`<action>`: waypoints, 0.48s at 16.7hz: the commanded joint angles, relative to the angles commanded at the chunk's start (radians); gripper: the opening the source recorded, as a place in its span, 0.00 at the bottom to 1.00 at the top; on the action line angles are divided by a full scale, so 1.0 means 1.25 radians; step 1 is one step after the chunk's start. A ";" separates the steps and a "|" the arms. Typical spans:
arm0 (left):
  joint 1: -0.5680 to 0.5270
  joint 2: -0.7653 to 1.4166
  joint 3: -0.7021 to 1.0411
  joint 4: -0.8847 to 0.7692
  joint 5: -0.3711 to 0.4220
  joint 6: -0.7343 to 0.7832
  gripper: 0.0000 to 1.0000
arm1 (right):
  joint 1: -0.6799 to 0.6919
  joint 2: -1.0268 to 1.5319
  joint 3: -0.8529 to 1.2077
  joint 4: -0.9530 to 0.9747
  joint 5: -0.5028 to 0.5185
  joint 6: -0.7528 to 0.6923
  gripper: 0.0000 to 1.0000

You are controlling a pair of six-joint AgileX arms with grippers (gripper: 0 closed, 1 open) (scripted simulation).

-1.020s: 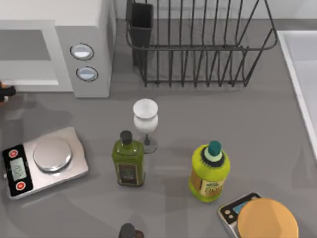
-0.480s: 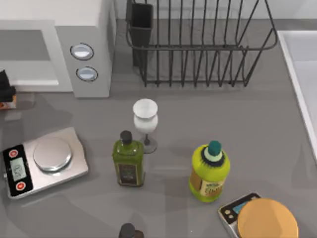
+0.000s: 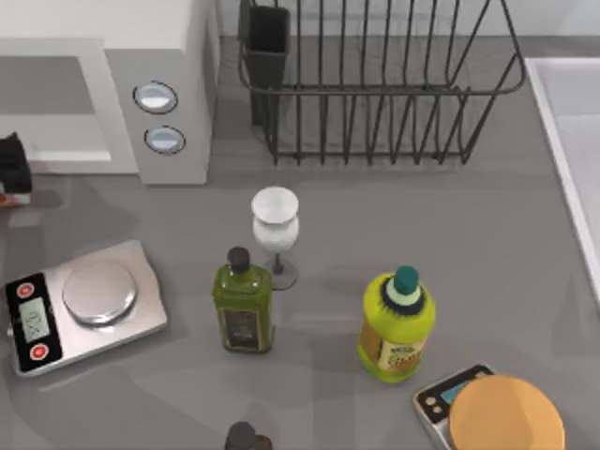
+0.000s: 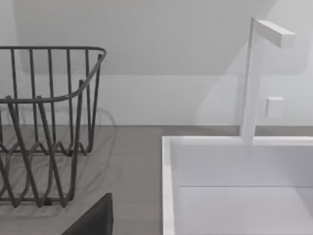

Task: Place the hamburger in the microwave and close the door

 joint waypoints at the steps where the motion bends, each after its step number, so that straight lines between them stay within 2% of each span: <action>1: 0.001 -0.001 0.000 0.001 0.000 0.000 1.00 | 0.000 0.000 0.000 0.000 0.000 0.000 1.00; 4: 0.037 -0.036 -0.015 0.031 0.001 -0.004 1.00 | 0.000 0.000 0.000 0.000 0.000 0.000 1.00; 8: 0.107 -0.108 -0.101 0.089 0.042 0.000 1.00 | 0.000 0.000 0.000 0.000 0.000 0.000 1.00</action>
